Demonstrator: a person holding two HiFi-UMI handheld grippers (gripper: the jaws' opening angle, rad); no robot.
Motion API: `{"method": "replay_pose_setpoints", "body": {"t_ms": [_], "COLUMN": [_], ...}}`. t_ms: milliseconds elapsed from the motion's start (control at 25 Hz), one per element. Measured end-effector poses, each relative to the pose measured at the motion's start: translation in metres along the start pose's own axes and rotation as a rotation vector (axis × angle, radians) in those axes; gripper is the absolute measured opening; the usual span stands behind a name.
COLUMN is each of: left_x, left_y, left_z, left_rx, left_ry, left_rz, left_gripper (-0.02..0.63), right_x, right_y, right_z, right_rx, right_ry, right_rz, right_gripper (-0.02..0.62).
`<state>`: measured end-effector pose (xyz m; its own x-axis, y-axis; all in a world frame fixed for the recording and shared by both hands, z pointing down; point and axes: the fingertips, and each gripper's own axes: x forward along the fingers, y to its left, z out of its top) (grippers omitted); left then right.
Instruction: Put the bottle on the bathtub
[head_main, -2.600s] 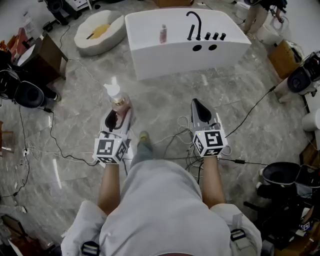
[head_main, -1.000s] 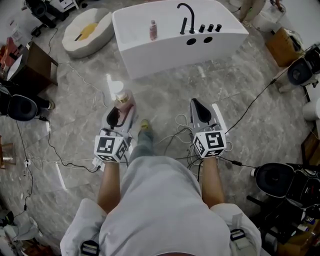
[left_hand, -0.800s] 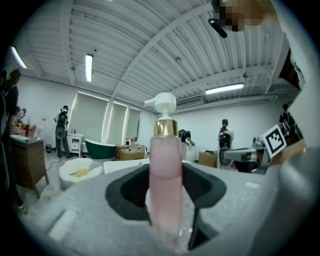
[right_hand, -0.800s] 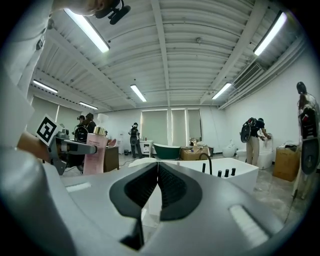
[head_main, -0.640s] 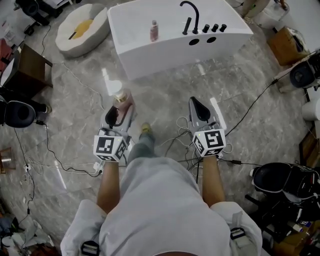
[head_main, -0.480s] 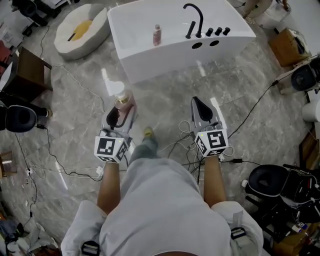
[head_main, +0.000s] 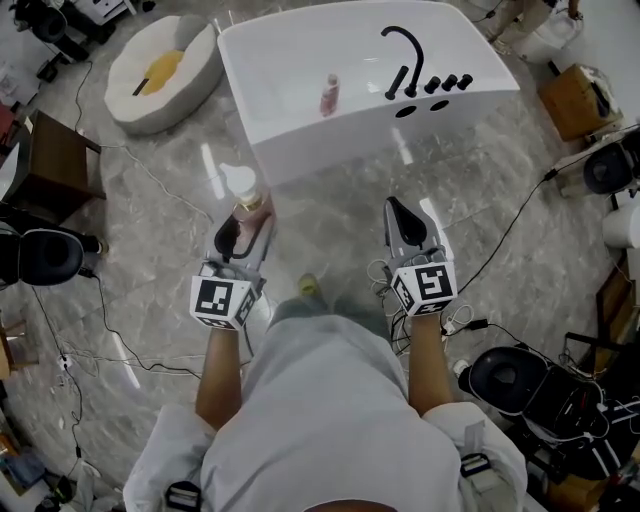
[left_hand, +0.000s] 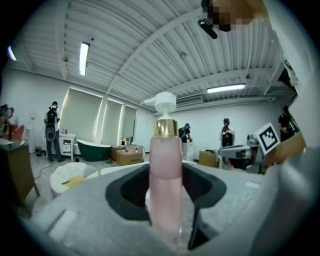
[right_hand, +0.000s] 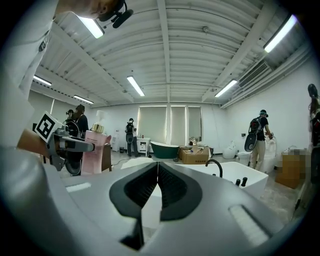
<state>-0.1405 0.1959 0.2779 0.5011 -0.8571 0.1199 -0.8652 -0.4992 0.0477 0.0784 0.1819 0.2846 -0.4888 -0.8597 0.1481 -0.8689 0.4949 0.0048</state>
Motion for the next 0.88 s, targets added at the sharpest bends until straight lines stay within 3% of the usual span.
{"method": "replay_pose_setpoints", "body": {"t_ms": [640, 880], "left_x": [0.021, 0.041], "left_y": [0.046, 0.053], "left_z": [0.007, 0.001], "left_rx": [-0.064, -0.056], "left_ry": [-0.044, -0.031], "left_rz": [-0.002, -0.011], "left_gripper": [0.199, 0.199], "right_x": [0.043, 0.062], "right_y": [-0.001, -0.010], "right_z": [0.042, 0.036], "right_rx": [-0.083, -0.073], "right_ry": [-0.038, -0.030], "right_rz": [-0.034, -0.032], "right_gripper": [0.003, 0.003]}}
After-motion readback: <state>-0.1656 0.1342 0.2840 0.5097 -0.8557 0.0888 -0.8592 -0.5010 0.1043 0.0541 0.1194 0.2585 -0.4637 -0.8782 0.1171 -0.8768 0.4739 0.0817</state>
